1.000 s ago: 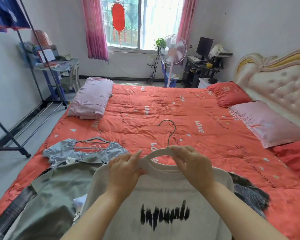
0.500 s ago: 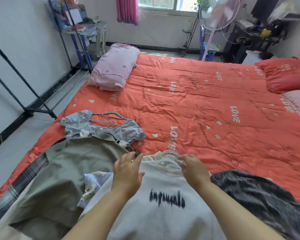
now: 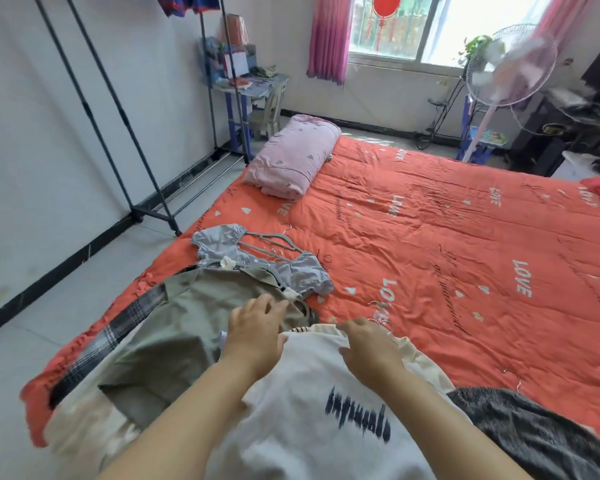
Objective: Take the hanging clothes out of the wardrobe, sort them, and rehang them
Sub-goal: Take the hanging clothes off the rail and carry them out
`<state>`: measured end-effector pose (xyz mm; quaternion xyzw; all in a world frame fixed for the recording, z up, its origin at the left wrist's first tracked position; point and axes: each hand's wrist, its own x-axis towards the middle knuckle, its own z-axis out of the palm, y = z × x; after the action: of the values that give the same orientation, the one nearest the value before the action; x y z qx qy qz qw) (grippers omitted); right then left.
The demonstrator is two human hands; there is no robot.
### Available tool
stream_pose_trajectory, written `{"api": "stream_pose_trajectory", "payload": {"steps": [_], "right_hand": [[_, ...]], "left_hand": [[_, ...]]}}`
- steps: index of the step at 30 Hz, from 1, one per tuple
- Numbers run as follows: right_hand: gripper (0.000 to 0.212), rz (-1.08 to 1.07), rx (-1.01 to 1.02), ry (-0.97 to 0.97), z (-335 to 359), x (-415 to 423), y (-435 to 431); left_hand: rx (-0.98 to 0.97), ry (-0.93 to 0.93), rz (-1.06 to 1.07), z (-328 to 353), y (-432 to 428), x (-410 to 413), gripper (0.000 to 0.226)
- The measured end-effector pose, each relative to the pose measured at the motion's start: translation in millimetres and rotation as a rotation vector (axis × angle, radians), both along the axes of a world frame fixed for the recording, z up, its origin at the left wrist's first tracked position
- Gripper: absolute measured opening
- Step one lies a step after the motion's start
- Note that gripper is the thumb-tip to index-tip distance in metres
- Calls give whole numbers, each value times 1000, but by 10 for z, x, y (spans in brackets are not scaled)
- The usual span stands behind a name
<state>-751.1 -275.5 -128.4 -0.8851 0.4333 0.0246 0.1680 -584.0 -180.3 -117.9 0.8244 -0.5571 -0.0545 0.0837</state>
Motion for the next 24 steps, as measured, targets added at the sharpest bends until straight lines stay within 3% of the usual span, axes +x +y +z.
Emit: {"api": "stream_pose_trajectory", "payload": {"steps": [11,24], "right_hand": [[43,431,-125,-107,830,1574,1453],[51,1062,-140,-251,1341,3387,5211]], "left_hand": [[-27,-114,394,755,1970,1101,62],[-10,-187,1027,1198,6316,1853,65]]}}
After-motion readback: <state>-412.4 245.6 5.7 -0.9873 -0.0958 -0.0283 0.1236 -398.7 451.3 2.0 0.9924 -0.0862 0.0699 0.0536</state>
